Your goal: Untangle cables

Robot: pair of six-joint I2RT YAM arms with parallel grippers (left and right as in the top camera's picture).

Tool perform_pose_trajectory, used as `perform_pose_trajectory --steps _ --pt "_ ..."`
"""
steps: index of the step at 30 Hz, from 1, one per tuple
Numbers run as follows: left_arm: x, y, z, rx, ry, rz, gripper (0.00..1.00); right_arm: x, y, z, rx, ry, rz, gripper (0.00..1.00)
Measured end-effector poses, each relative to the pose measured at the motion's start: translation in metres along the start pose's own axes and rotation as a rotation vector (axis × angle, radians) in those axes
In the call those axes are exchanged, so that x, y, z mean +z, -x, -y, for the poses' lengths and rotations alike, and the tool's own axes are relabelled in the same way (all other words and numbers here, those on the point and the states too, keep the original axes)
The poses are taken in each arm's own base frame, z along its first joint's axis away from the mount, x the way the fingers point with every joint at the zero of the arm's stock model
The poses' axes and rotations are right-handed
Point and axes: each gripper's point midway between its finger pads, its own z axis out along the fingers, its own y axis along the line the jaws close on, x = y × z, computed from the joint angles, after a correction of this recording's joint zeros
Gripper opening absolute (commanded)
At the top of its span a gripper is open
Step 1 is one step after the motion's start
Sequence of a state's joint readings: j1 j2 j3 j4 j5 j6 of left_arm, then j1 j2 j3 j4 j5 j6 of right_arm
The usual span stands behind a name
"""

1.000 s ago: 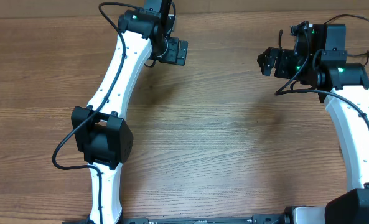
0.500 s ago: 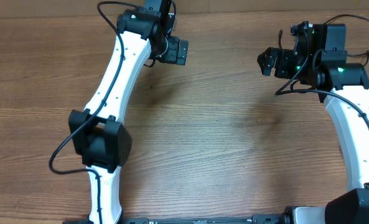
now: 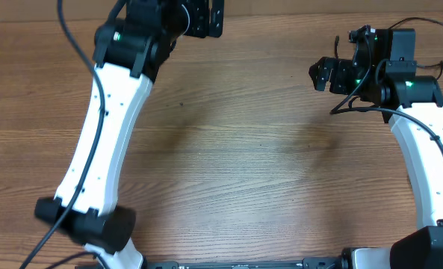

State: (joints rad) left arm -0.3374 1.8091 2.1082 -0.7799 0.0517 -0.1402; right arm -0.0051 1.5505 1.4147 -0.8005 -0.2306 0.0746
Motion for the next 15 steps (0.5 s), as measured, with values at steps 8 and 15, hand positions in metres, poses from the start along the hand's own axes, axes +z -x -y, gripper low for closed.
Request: perform_pose_trajectory --steps 8,15 --pt "-0.056 0.012 0.025 0.127 -0.063 0.256 1.00 0.000 0.000 0.000 0.000 0.000 0.000 1.00" --pt "-0.132 0.004 0.024 0.207 -0.062 0.460 1.00 0.000 0.000 0.000 0.000 -0.002 0.000 1.00"
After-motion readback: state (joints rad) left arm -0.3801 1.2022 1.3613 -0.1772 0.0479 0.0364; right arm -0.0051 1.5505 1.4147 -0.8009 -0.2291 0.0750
